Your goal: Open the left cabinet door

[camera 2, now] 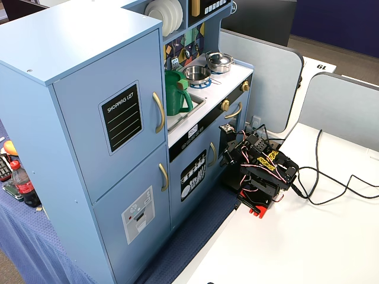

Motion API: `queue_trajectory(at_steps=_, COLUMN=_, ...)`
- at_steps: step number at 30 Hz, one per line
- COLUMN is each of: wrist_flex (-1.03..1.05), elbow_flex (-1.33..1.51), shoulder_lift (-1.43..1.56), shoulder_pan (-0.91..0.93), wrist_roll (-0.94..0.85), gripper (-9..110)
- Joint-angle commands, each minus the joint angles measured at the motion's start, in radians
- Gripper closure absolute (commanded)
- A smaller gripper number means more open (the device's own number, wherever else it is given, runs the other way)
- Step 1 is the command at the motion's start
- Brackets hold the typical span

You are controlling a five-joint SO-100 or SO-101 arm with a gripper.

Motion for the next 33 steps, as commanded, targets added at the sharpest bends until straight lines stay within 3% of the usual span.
queue_trajectory(at_steps=1, wrist_flex=0.133, elbow_flex=0.087, shoulder_lift=-0.005, shoulder_pan=0.031, wrist_roll=-0.199, gripper=101)
queue_trajectory(at_steps=9, wrist_flex=0.13, elbow_flex=0.087, shoulder_lift=-0.005, shoulder_pan=0.017, wrist_roll=-0.222, gripper=101)
queue_trajectory(at_steps=13, wrist_flex=-0.087, elbow_flex=0.029, shoulder_lift=-0.064, shoulder_pan=-0.1, wrist_roll=-0.21, gripper=101)
queue_trajectory(at_steps=15, wrist_flex=-0.311, elbow_flex=-0.066, shoulder_lift=-0.166, shoulder_pan=-0.196, wrist_roll=-0.064, gripper=100)
queue_trajectory(at_steps=23, wrist_flex=-0.787, elbow_flex=-0.672, shoulder_lift=-0.549, shoulder_pan=-0.5, wrist_roll=-0.091, gripper=89)
queue_trajectory(at_steps=27, wrist_flex=-0.867, elbow_flex=-0.874, shoulder_lift=-0.681, shoulder_pan=-0.591, wrist_roll=-0.138, gripper=83)
queue_trajectory(at_steps=33, wrist_flex=-0.92, elbow_flex=-1.039, shoulder_lift=-0.785, shoulder_pan=-0.71, wrist_roll=-0.327, gripper=84)
